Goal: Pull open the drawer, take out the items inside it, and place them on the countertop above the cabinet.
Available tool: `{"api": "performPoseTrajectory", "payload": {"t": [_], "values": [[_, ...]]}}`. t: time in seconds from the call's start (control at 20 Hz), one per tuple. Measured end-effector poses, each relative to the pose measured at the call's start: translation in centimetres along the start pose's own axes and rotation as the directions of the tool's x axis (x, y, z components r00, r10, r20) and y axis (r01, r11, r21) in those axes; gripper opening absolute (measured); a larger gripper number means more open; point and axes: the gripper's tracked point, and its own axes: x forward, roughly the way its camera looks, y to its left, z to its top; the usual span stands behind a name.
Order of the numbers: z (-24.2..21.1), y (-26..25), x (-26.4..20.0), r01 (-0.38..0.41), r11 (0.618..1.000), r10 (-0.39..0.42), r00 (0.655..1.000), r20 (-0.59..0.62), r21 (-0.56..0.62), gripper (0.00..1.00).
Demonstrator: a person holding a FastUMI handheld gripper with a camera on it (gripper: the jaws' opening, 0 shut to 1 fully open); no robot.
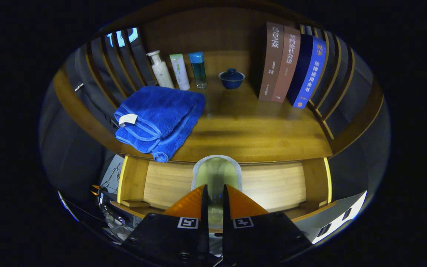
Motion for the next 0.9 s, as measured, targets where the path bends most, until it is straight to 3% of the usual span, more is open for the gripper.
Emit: {"api": "performPoseTrajectory", "payload": {"t": [0.2, 0.55, 0.9], "values": [[3.1, -0.6, 0.9, 0.015, 1.000, -0.015, 1.000, 0.022, 0.011, 0.19], [9.0, -2.1, 7.0, 0.029, 0.999, -0.030, 0.999, 0.018, 0.043, 0.19], [11.1, -1.9, 10.2, 0.027, 0.998, -0.027, 1.000, 0.012, 0.050, 0.19]]}}
